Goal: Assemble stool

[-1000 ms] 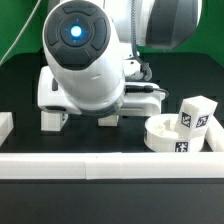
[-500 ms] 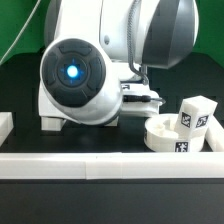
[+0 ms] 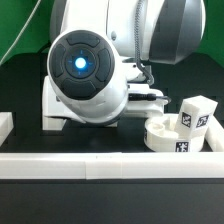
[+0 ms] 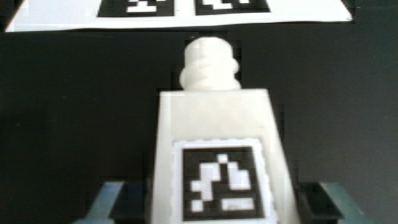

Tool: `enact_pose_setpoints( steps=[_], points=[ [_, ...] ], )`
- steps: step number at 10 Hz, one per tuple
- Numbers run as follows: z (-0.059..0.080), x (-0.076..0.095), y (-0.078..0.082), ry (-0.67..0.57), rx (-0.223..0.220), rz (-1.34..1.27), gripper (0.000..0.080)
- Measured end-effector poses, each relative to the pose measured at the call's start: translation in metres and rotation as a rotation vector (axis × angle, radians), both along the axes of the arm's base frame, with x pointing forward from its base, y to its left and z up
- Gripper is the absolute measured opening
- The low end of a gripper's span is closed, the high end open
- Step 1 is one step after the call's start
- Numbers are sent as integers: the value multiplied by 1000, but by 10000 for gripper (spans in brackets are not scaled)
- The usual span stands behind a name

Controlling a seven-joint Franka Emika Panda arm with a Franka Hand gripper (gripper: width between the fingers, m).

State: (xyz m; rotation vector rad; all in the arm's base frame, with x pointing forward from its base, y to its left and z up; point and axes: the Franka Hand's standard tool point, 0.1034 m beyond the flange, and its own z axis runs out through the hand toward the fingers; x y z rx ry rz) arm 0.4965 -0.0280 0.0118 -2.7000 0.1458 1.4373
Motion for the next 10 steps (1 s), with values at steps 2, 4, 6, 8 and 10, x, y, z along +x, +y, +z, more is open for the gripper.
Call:
enact_pose_setpoints(
  steps=[2, 4, 6, 8, 10],
  points=[
    [5, 3, 0, -8, 1, -1, 335],
    [35, 11, 5, -17, 16, 0, 335],
    [70, 16, 6, -11, 37, -8, 335],
    [76, 21, 3, -29, 42, -9, 337],
    [73, 21, 3, -34, 40, -10, 337]
  ],
)
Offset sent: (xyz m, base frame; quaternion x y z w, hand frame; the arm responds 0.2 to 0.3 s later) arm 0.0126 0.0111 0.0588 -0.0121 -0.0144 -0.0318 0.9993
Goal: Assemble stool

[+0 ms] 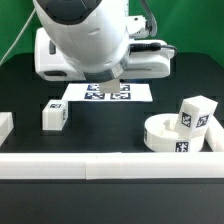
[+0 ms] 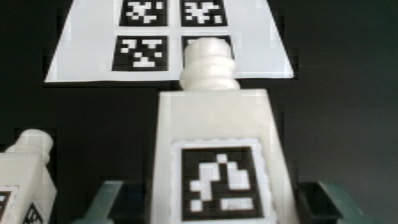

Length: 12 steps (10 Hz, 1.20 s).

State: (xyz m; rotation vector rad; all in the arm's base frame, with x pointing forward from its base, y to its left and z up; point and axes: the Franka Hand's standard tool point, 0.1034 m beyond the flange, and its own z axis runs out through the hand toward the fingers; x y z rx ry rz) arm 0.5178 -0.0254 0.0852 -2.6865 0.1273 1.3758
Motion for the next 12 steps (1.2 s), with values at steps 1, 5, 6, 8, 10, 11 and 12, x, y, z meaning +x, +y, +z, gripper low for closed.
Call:
enact_pose_setpoints(
  steps=[1, 5, 6, 8, 10, 11, 12],
  points=[
    [-1, 7, -1, -40, -6, 1, 337],
    [16, 36, 8, -283, -22, 11, 337],
    [15, 35, 7, -349, -32, 4, 337],
    [14, 45, 4, -498, -55, -4, 337],
    [21, 49, 12, -622, -62, -2, 337],
    [28, 61, 22, -731, -67, 15, 337],
    [34, 69, 31, -823, -68, 34, 337]
  ],
)
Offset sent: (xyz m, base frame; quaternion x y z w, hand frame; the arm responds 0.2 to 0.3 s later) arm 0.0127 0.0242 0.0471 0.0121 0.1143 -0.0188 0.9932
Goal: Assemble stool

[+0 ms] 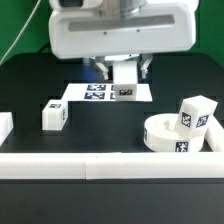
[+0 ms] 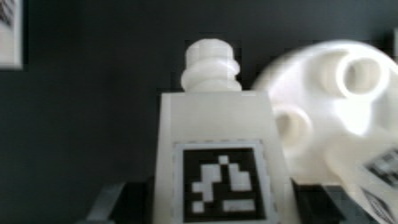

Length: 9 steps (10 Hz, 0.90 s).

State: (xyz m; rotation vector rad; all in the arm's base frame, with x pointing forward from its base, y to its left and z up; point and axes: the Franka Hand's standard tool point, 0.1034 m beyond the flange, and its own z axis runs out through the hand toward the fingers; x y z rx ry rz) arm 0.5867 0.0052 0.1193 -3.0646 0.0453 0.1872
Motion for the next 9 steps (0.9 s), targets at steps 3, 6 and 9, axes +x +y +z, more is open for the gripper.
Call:
enact_pose_setpoints(
  steps=[3, 6, 9],
  points=[
    [-2, 11, -8, -215, -41, -13, 337],
    [9, 20, 4, -473, -79, 11, 337],
    [2, 14, 4, -478, -83, -4, 337]
  ],
)
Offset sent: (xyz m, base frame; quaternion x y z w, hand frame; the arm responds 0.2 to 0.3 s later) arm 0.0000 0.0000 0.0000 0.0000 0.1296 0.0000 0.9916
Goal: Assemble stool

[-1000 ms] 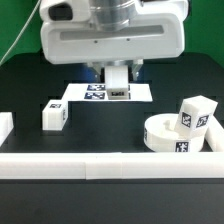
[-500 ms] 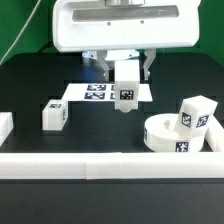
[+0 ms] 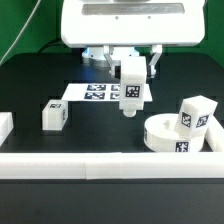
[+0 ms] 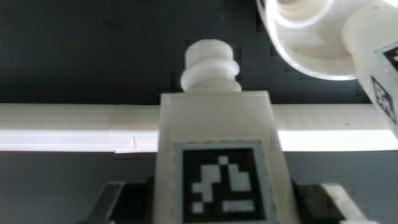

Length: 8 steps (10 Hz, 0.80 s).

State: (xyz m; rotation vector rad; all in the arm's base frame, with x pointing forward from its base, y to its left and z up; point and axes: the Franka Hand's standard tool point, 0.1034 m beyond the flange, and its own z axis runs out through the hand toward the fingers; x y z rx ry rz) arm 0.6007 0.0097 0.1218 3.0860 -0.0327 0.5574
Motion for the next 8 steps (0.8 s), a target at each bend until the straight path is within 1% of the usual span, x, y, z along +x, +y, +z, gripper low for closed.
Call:
enact_pose_setpoints(
  steps=[2, 3, 4, 5, 7, 8],
  points=[
    [-6, -9, 31, -26, 24, -19, 337],
    [-7, -9, 41, -37, 20, 3, 337],
    [-7, -9, 36, -35, 16, 1, 337],
    [-7, -8, 34, -44, 15, -1, 337],
    [-8, -8, 35, -58, 12, 1, 337],
    [-6, -9, 36, -96, 7, 3, 337]
  ],
)
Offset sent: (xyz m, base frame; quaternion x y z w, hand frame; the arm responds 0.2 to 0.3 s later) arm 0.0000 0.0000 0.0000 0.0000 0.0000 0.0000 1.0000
